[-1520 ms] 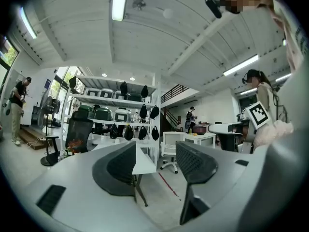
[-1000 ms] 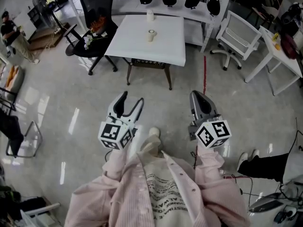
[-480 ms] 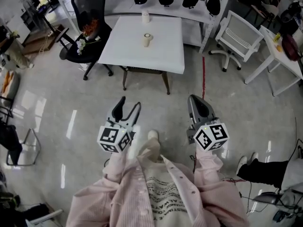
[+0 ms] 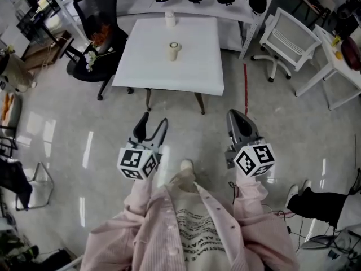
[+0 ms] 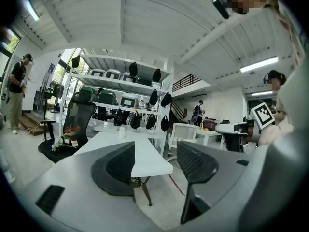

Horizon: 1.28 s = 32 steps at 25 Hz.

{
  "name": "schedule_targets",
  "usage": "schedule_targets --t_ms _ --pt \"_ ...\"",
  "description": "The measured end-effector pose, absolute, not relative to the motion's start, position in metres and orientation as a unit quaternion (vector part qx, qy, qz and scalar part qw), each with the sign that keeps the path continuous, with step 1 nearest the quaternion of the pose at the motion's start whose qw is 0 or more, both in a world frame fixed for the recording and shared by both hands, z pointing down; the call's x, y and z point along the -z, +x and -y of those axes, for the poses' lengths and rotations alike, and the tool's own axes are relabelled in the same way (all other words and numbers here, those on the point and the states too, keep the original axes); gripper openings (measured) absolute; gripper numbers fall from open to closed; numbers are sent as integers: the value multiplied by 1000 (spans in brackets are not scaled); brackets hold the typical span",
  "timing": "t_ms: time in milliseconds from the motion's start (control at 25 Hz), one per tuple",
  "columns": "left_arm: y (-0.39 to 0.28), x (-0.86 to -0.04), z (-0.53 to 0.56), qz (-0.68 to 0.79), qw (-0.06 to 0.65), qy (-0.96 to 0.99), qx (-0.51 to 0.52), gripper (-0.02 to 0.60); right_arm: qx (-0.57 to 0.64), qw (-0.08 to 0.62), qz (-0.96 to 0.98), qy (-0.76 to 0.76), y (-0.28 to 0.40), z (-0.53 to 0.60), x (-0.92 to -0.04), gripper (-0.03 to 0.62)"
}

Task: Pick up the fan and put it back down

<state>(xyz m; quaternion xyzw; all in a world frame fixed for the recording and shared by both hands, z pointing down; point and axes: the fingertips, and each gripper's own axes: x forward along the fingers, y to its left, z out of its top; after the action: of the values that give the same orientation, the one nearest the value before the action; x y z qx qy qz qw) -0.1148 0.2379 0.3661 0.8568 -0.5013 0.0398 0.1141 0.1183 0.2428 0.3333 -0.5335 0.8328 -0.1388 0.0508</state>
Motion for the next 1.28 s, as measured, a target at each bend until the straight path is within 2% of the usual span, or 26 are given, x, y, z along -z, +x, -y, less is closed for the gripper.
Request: schedule_targets --t_ms 1280 --pt "-130 -385 -41 503 119 855 -37 249 134 57 -831 -537 103 -31 -342 0"
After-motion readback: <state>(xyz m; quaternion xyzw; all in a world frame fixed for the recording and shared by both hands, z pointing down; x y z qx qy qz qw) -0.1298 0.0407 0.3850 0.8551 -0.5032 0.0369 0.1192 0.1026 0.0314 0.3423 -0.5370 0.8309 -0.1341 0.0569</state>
